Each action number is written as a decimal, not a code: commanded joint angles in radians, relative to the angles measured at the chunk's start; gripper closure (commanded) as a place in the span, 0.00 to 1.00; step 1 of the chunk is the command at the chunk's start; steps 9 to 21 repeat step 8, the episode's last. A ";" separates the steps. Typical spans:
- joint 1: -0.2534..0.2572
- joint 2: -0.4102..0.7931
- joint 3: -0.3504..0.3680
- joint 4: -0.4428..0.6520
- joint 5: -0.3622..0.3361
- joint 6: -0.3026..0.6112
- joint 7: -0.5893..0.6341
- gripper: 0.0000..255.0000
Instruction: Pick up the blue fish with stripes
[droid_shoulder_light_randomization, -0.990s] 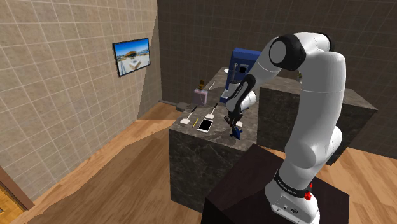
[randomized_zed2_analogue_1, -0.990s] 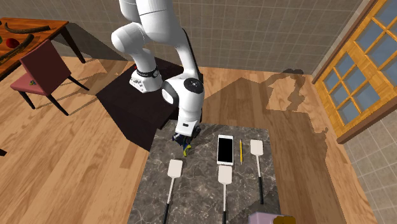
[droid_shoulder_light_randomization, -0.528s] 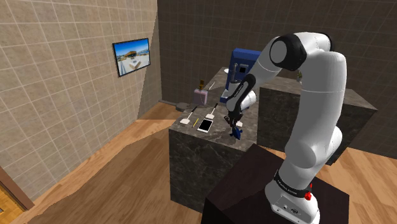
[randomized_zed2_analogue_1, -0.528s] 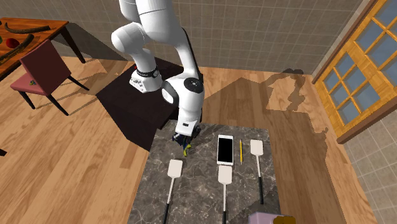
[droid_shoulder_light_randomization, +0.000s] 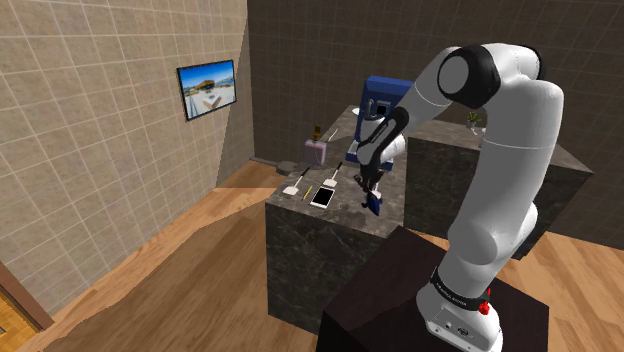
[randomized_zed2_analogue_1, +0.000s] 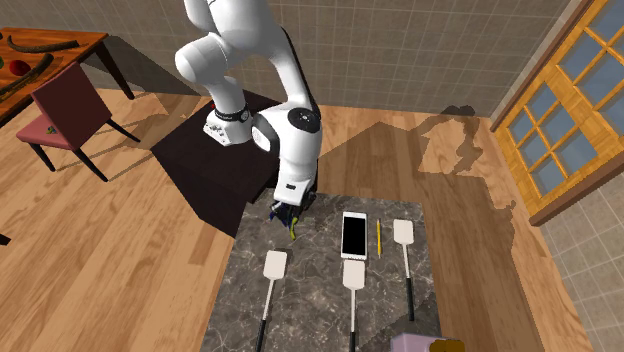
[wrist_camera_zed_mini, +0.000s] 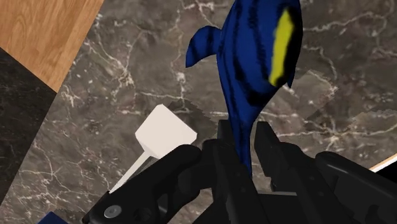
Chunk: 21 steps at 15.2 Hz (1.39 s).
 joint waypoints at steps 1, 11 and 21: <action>0.002 -0.030 -0.002 -0.003 -0.003 -0.027 -0.002 1.00; 0.006 -0.093 -0.003 0.003 -0.006 -0.096 -0.009 1.00; 0.006 -0.093 -0.003 0.003 -0.006 -0.096 -0.009 1.00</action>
